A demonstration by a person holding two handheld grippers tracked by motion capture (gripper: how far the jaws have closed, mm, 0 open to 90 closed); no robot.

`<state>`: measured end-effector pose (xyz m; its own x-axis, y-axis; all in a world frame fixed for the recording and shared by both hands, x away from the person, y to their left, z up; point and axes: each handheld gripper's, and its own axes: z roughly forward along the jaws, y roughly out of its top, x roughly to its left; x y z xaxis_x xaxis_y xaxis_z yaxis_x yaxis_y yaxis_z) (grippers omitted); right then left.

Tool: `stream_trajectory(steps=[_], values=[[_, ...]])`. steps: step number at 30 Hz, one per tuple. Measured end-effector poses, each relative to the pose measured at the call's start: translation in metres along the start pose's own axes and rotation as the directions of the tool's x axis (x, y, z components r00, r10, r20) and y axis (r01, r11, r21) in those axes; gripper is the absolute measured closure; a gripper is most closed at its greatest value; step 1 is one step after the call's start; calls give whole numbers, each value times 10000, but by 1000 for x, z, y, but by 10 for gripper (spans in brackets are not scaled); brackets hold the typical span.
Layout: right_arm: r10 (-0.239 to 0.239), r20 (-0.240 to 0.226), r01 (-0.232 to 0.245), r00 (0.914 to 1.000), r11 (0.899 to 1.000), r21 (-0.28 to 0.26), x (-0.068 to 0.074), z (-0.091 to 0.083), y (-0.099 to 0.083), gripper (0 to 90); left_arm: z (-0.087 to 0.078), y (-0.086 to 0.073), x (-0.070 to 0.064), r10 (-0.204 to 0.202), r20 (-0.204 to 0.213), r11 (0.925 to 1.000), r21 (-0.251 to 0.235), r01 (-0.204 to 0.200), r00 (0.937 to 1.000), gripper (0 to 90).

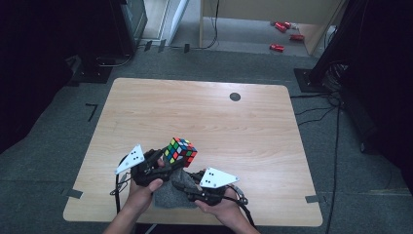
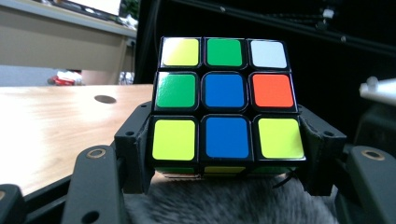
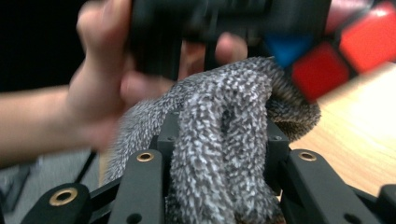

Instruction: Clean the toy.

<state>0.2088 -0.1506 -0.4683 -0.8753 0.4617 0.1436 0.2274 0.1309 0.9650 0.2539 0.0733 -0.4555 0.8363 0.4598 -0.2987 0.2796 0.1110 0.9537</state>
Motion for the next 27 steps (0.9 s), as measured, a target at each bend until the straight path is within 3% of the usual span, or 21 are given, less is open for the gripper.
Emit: stream_trajectory(steps=[3, 5, 7, 9, 10, 11, 12, 13, 15, 16, 17, 21, 23, 27], values=[[972, 160, -964, 9951, 9944, -421, -7, -3, 0, 640, 1, 0, -2, 32, 8, 9999, -109, -32, 10000, 349], [1750, 489, -1720, 9834, 9833, -604, -14, -6, -3, 641, -1, 2, -2, -7, -5, 9998, -216, 7, 10000, 349], [2180, 967, -2131, 9712, 9753, -584, -23, -8, -7, 641, -3, 3, 0, -51, -54, 9994, -337, 49, 10000, 350], [2523, 1781, -2447, 9511, 9675, -640, -35, -12, -13, 642, -5, 4, 2, -133, -103, 9990, -419, 129, 9999, 349], [3069, 2179, -2955, 9264, 9516, -840, -44, -18, -17, 642, -6, 4, 3, -128, -140, 9991, -408, 122, 9998, 349], [3276, 2369, -3133, 9146, 9447, -968, -50, -21, -19, 641, -6, 4, 4, -146, -182, 9991, -399, 138, 9997, 349], [3253, 2692, -3090, 9065, 9456, -1021, -56, -26, -21, 640, -6, 4, 5, -160, -215, 9992, -378, 151, 9996, 349], [2939, 3108, -2789, 9039, 9558, -927, -61, -30, -22, 635, -6, 3, 5, -188, -290, 9992, -368, 177, 9994, 349], [1768, 4096, -1798, 8950, 9832, -314, -67, -37, -22, 609, -5, 3, 7, -215, -464, 9996, -216, 205, 9987, 349], [1474, 4410, -1610, 8853, 9869, -68, -71, -39, -22, 597, -5, 2, 8, -262, -546, 9996, -140, 255, 9982, 349], [1388, 4531, -1584, 8806, 9874, 55, -74, -40, -22, 572, -4, 1, 8, -275, -615, 9996, -30, 273, 9977, 349], [1027, 4711, -1591, 8761, 9839, 814, -85, -40, -27, 395, 0, -2, 12, -576, -961, 9973, 408, 618, 9937, 349], [502, 4966, -1217, 8665, 9862, 1126, -87, -39, -29, 317, 0, -3, 14, -707, -1077, 9955, 554, 770, 9917, 349], [-391, 5207, -178, 8529, 9944, 1039, -81, -44, -20, 255, 0, -3, 16, -837, -1077, 9939, 621, 908, 9907, 349]])
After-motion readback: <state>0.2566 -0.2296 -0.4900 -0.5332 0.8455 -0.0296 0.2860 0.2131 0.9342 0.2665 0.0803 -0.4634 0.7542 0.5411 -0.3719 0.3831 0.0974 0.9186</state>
